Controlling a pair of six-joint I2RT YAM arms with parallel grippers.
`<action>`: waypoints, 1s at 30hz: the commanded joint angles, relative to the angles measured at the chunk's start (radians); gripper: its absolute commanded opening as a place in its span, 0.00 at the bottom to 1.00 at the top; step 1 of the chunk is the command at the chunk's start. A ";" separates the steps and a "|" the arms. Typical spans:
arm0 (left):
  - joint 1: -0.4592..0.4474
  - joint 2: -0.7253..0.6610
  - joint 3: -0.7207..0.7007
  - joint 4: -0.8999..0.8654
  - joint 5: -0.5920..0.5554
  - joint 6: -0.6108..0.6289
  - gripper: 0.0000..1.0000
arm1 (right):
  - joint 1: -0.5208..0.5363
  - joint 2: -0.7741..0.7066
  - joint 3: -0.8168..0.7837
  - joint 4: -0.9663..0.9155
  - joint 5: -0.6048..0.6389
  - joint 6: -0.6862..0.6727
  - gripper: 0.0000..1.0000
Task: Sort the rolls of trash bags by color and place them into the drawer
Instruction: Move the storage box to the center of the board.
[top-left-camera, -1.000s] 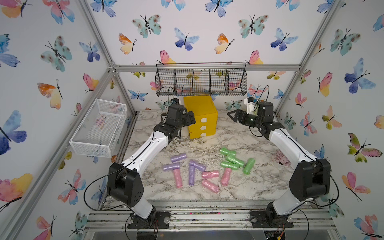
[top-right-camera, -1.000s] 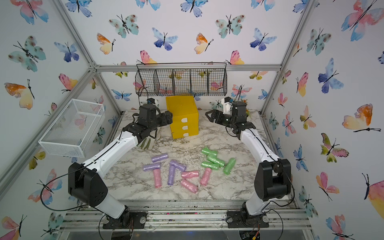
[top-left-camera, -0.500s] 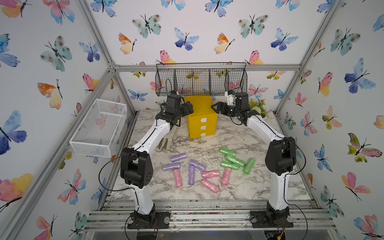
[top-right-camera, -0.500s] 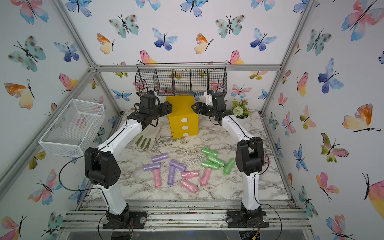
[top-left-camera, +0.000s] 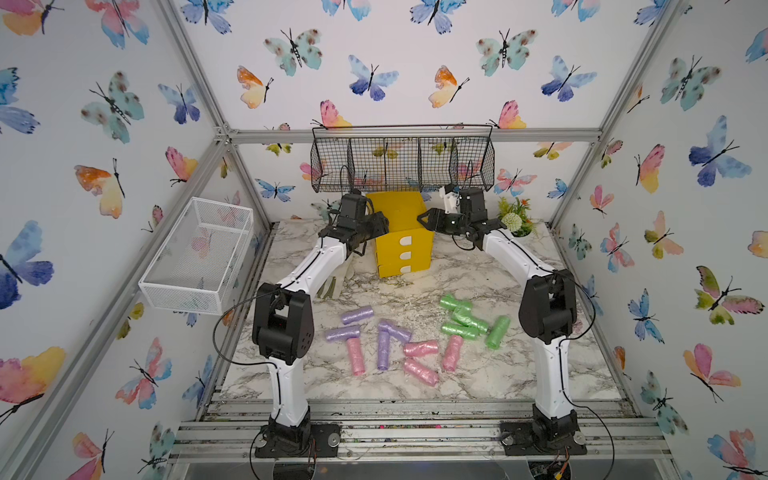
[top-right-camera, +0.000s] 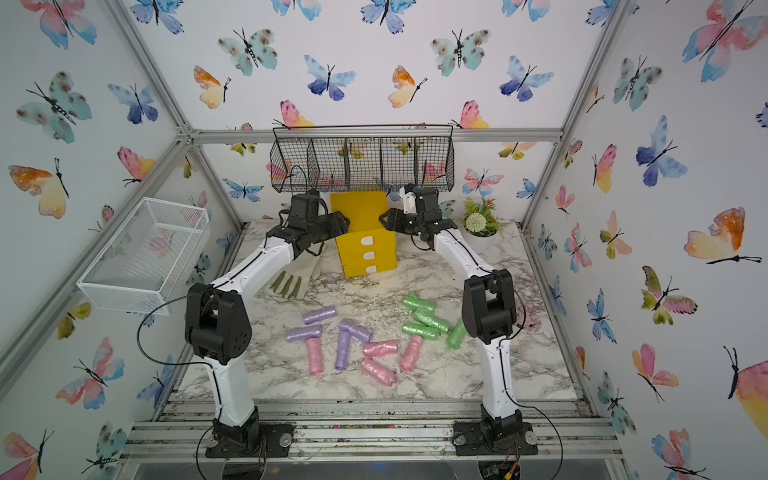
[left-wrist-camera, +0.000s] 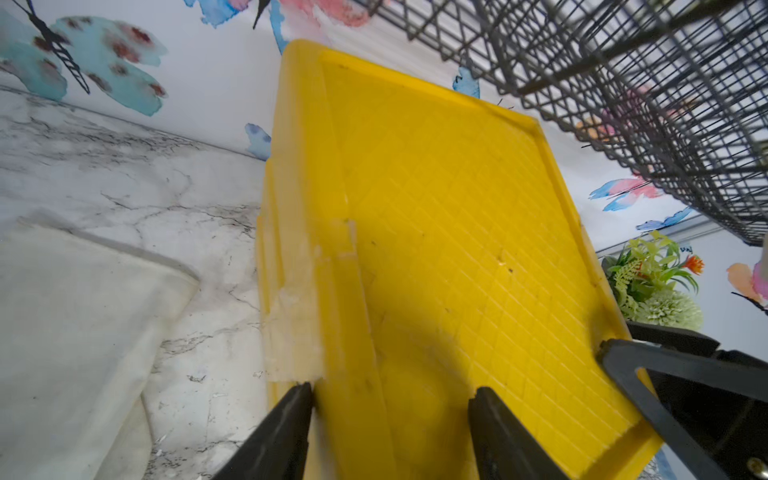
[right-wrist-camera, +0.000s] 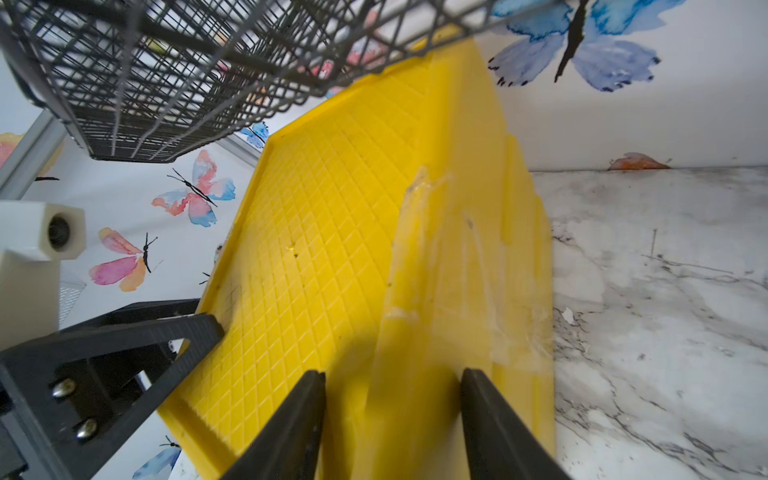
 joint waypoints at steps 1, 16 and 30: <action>-0.030 -0.009 -0.032 0.000 0.064 -0.006 0.61 | 0.005 0.006 -0.026 0.007 -0.018 -0.065 0.52; -0.111 -0.152 -0.120 -0.142 0.035 -0.068 0.62 | 0.080 -0.051 -0.030 -0.189 -0.076 -0.106 0.50; -0.122 -0.295 -0.223 -0.212 -0.001 -0.075 0.64 | 0.149 -0.163 -0.165 -0.225 -0.074 -0.135 0.50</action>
